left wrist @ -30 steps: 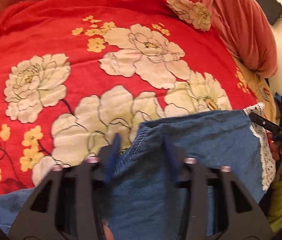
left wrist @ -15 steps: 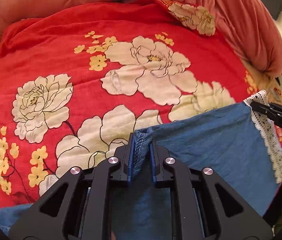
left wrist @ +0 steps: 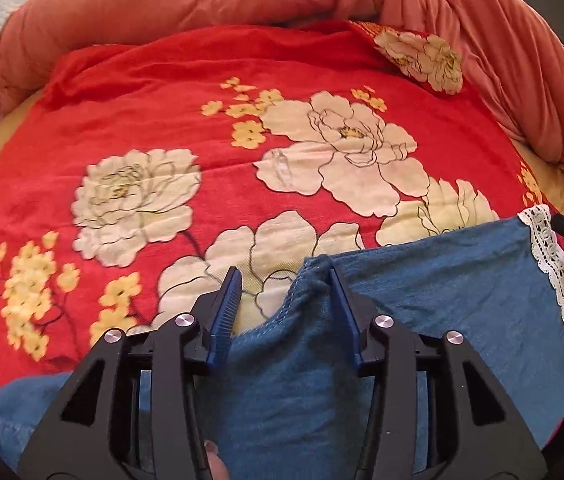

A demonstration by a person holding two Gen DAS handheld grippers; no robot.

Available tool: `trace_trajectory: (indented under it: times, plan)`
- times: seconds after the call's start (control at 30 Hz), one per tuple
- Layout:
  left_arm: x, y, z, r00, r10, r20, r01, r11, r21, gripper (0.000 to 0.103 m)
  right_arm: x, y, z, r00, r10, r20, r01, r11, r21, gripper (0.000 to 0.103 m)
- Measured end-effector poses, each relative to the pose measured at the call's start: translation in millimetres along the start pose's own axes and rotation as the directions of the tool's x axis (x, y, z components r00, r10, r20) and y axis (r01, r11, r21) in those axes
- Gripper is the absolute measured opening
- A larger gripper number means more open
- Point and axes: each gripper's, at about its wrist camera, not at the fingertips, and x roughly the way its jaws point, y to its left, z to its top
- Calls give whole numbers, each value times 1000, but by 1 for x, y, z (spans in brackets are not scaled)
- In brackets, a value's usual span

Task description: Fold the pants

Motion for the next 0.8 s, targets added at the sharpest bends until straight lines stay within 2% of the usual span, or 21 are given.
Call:
trace_trajectory:
  times: [0.13, 0.27, 0.3, 0.4, 0.57, 0.63, 0.8]
  plan:
    - [-26, -1, -9, 999, 14, 35, -13, 1000, -16, 38, -31, 4, -7, 995, -18, 102, 18, 1000, 10, 67]
    - [-56, 0, -24, 997, 12, 75, -9, 999, -40, 40, -54, 11, -19, 988, -23, 153, 21, 1000, 15, 68]
    - [-63, 0, -28, 996, 10, 84, -7, 999, -41, 44, -59, 14, -23, 987, -23, 160, 22, 1000, 10, 69]
    - [-79, -4, -43, 996, 8, 92, -5, 999, -32, 52, -67, 24, -33, 987, -15, 160, 15, 1000, 2, 68]
    - [-106, -3, -66, 993, 16, 118, -13, 1000, -27, 56, -83, 37, -48, 988, 25, 152, -24, 1000, -6, 69]
    - [-116, -3, -73, 991, 37, 132, -35, 999, -15, 60, -92, 42, -55, 988, 40, 149, -40, 999, -4, 82]
    - [-128, 1, -84, 991, 39, 130, -37, 999, -21, 64, -111, 45, -70, 990, 52, 134, -53, 999, 4, 82]
